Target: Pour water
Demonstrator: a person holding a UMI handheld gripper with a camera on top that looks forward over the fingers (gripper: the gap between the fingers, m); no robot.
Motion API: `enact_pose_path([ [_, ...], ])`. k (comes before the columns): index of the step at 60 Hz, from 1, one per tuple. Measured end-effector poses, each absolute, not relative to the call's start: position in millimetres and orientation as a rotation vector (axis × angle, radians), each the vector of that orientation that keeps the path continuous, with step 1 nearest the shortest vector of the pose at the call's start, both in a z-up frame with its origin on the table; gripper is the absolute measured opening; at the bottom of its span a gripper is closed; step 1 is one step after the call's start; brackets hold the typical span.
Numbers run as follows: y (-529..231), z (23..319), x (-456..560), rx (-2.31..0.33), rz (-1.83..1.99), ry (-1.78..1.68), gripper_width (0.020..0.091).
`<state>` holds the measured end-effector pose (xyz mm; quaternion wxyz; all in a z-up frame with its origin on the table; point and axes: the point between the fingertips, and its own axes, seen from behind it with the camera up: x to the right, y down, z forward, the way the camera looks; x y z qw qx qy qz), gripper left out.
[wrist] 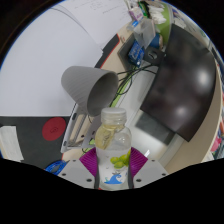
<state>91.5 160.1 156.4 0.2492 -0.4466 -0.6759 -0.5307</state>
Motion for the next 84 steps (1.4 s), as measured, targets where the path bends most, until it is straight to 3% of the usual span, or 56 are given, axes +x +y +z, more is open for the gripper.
enact_pose_path([
  [11,167,162,88,-1.104,-1.563,-1.900,0.0388],
  [19,165,159,87,-1.180,-1.491,-1.853,0.0387],
  [35,141,174,82,-1.740,-0.761,-1.140,0.0386],
  [45,135,155,83,-1.926,-0.234,-0.689,0.0401],
  [53,137,134,96,-1.931,-0.028,-0.462,0.0399],
  [84,149,78,115,-1.852,0.110,-0.234,0.0399],
])
